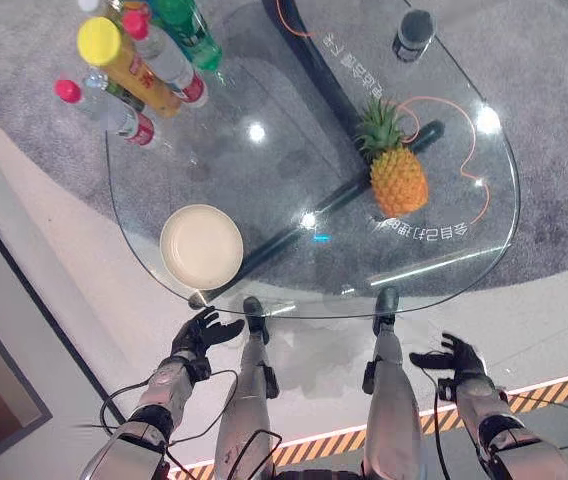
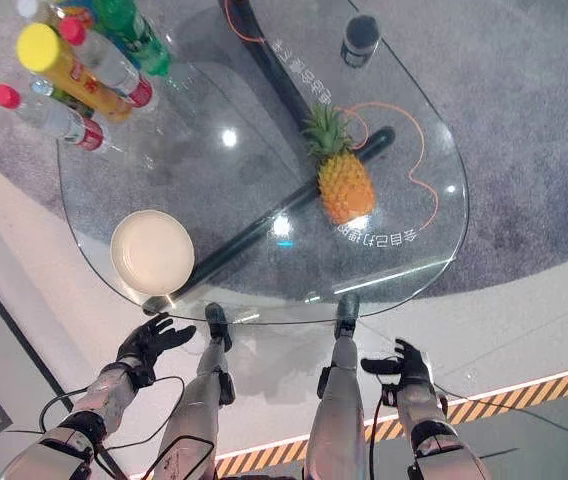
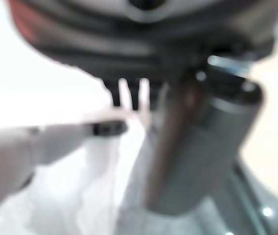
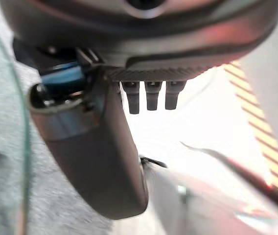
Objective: Pick up the fruit to the plate
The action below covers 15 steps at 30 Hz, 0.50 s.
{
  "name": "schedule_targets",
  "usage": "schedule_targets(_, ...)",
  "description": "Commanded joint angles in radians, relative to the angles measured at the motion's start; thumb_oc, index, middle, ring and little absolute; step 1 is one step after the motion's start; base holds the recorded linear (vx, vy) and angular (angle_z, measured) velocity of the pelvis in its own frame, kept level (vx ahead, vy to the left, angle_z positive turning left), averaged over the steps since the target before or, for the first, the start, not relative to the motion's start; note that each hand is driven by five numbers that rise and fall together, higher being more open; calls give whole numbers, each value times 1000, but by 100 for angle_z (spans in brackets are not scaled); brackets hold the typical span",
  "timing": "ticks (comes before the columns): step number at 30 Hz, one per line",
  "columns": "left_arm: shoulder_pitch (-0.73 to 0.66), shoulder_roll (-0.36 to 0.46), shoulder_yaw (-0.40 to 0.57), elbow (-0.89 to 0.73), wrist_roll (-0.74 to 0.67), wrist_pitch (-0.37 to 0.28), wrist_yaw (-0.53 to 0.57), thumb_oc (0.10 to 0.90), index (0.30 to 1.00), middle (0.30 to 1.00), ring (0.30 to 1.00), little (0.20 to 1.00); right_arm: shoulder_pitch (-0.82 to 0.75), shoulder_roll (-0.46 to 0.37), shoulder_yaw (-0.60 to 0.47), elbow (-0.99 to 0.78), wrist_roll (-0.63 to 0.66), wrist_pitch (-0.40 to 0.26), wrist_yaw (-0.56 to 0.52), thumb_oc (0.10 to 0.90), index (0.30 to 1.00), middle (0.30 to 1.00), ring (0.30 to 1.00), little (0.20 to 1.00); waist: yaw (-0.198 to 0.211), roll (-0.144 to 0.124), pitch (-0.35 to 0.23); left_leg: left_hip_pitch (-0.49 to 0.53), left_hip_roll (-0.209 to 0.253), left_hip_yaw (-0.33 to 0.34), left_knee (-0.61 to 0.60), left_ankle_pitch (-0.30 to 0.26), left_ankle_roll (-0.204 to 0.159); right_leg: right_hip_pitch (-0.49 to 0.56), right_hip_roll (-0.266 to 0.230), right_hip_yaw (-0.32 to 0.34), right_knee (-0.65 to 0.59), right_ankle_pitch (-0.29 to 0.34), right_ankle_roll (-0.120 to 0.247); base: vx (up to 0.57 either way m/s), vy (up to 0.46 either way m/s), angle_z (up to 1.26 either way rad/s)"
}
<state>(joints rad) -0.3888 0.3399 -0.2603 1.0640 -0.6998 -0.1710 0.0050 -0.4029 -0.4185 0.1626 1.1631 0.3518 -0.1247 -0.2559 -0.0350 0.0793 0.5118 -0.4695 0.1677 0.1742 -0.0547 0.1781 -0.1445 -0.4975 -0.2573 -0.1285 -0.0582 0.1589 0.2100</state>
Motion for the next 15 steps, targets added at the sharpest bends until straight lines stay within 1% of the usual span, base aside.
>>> schedule_targets(1,-14,54,50,37,-51,-54,98,800,900,900,900,900,28,-59,10,-27,40,-42,-86,800,900,900,900,900,2,-33,8,-141,-9,-93,153,-61,-3,-170,-13,3,200,-5,-9,-30,-33,3)
schedule_targets(2,-15,54,50,37,-51,-54,98,800,900,900,900,900,27,-59,10,-27,40,-42,-86,800,900,900,900,900,2,-33,8,-143,-10,-94,156,-62,-3,-172,-13,4,202,-6,-9,-37,-39,4)
schedule_targets(3,-24,60,60,27,-43,-58,130,800,900,900,900,900,15,-57,19,-46,46,-43,-98,800,900,900,900,900,4,-39,8,-177,-12,-100,179,-64,-2,-203,-7,3,224,-11,-13,-22,-33,3)
schedule_targets(5,-29,62,65,20,-34,-59,150,800,900,900,900,900,11,-51,25,-61,47,-47,-110,800,900,900,900,900,4,-43,8,-213,-15,-110,210,-68,-1,-235,-2,4,249,-15,-14,-10,-37,5)
schedule_targets(8,-30,64,64,12,-23,-56,161,800,900,900,900,900,8,-52,29,-69,41,-51,-117,800,900,900,900,900,7,-44,8,-238,-17,-118,234,-78,-1,-259,2,2,268,-23,-16,-3,-12,5)
schedule_targets(10,-33,64,62,14,-15,-63,167,800,900,900,900,900,-2,-54,33,-67,43,-58,-115,800,900,900,900,900,8,-44,8,-257,-20,-122,245,-78,1,-278,5,4,279,-23,-17,0,0,0)
schedule_targets(15,-50,75,60,7,-17,-54,185,800,900,900,900,900,-24,-62,46,-72,37,-56,-118,800,900,900,900,900,11,-49,8,-297,-21,-133,260,-76,1,-314,10,3,289,-18,-19,0,0,0)
